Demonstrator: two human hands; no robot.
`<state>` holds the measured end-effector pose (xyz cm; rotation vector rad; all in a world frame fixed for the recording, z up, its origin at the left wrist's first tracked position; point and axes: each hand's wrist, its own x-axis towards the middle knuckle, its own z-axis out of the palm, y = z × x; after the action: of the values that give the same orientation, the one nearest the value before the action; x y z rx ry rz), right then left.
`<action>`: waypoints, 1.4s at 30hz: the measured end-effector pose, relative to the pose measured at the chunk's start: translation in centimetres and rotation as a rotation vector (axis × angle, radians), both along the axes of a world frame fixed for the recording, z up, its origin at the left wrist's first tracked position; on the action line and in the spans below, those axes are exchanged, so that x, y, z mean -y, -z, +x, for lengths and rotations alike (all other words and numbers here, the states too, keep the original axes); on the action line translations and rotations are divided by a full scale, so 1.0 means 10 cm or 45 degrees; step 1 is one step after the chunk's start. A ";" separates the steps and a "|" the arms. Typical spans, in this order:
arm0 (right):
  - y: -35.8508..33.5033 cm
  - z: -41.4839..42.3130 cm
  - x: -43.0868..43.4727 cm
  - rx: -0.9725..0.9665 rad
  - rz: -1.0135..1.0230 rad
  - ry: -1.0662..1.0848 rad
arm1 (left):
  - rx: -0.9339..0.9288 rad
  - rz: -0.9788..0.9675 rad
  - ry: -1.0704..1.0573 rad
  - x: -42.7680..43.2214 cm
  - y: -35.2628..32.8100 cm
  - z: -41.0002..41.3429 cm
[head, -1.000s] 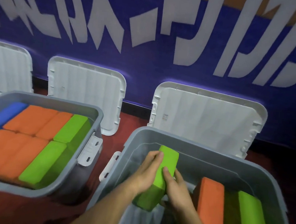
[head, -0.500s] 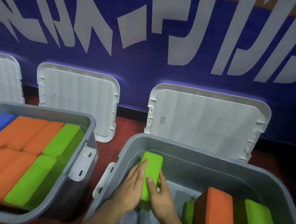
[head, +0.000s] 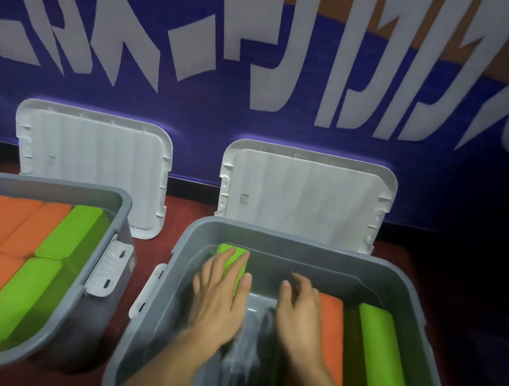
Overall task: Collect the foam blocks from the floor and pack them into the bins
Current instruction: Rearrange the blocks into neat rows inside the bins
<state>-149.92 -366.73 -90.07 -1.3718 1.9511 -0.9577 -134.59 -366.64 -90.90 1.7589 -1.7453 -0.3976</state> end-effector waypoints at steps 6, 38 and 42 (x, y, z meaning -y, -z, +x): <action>-0.05 -0.69 -0.40 -0.403 0.279 0.182 | -0.121 0.147 0.196 -0.21 0.10 -0.69; -1.65 0.17 -0.98 0.524 0.411 -0.211 | -1.044 0.560 0.133 -0.74 -1.37 0.06; -1.66 0.51 -1.15 0.459 0.335 -0.347 | -0.918 0.523 0.030 -1.08 -1.69 0.35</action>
<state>-144.82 -355.19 -73.43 -1.1822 1.5152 -0.7297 -131.08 -355.86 -74.03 1.5598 -1.2089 -1.2927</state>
